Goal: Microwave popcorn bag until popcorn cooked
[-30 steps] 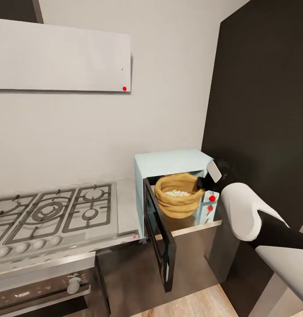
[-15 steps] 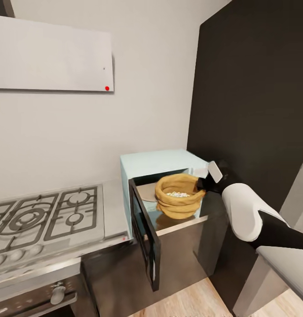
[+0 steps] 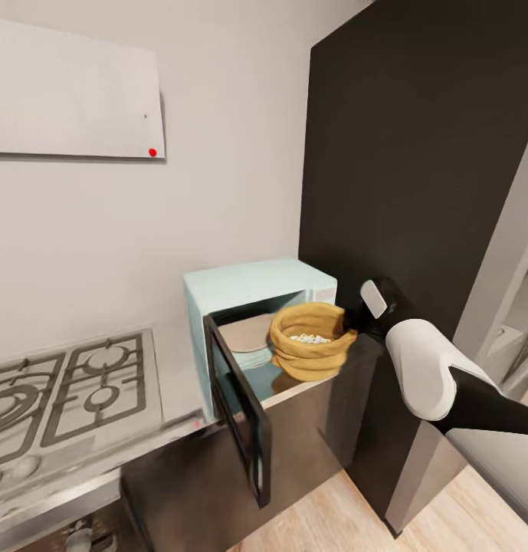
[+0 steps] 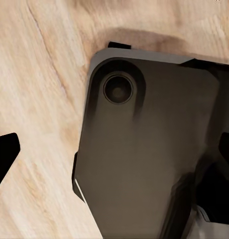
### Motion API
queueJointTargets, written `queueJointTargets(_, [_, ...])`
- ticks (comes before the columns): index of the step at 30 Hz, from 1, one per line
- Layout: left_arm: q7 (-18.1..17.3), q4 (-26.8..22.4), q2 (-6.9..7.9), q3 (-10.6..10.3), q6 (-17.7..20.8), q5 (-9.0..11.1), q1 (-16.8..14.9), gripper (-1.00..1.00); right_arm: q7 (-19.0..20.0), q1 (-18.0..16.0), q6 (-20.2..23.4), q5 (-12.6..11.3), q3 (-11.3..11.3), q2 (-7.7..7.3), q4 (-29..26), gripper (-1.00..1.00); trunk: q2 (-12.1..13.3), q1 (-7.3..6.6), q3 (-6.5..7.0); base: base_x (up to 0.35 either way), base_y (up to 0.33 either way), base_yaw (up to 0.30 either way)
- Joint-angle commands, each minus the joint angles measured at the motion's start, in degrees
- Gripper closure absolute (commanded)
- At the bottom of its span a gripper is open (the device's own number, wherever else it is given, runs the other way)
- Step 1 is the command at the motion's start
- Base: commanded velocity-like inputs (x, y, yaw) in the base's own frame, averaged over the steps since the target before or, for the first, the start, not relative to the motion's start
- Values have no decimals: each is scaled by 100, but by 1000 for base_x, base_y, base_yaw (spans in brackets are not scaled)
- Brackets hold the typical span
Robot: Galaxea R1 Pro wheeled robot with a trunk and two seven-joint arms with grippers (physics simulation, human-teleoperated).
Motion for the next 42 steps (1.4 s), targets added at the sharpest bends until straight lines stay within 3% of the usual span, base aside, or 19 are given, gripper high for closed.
queueJointTargets(1, [-1,-6,-3,24,-13,41,0,-100,-41,-7,9,-27,-26,6,-8,100,-5,1,-7,0,318,-281])
queueJointTargets(9, [-2,-6,4,24,-13,41,1,-100,-40,-5,5,-27,-26,19,-4,100,-5,1,-7,0,321,-281])
queueJointTargets(11, [-2,-6,5,24,-13,41,-1,-100,-40,-5,-8,-146,-27,30,-8,100,-5,1,-7,0,233,-138])
queueJointTargets(14, [-2,-6,5,24,-13,48,-1,-100,-48,-5,-2,-347,-26,30,-15,100,-5,1,-7,0,51,-23])
queueJointTargets(22, [6,-6,2,29,-13,63,0,-100,-59,-5,-23,-358,-22,59,-18,100,-5,1,-7,0,1,-1])
queueJointTargets(27, [7,-6,-2,32,-13,67,0,-100,-284,-5,-69,-358,-34,253,-106,100,-5,1,-7,0,0,0])
queueJointTargets(30, [7,-6,-3,30,-13,67,0,-100,-518,-7,-87,-361,-43,474,-130,100,-5,1,-7,0,0,0])
queueJointTargets(33, [7,-6,-4,30,-13,67,1,-100,-667,-9,-177,-366,-51,592,-139,100,-5,1,-7,0,0,0])
queueJointTargets(35, [7,-6,-4,32,-13,67,1,-100,-691,-10,-240,-389,-52,612,-140,100,-5,1,-7,0,0,0])
queueJointTargets(38, [7,-6,1,32,-13,67,0,-100,-702,-6,-261,-700,-53,607,-141,100,-5,1,-7,0,0,0])
queueJointTargets(42, [7,-9,-3,32,-13,67,-1,-100,-752,-6,-270,-839,-53,608,-141,100,-5,1,-7,0,0,0])
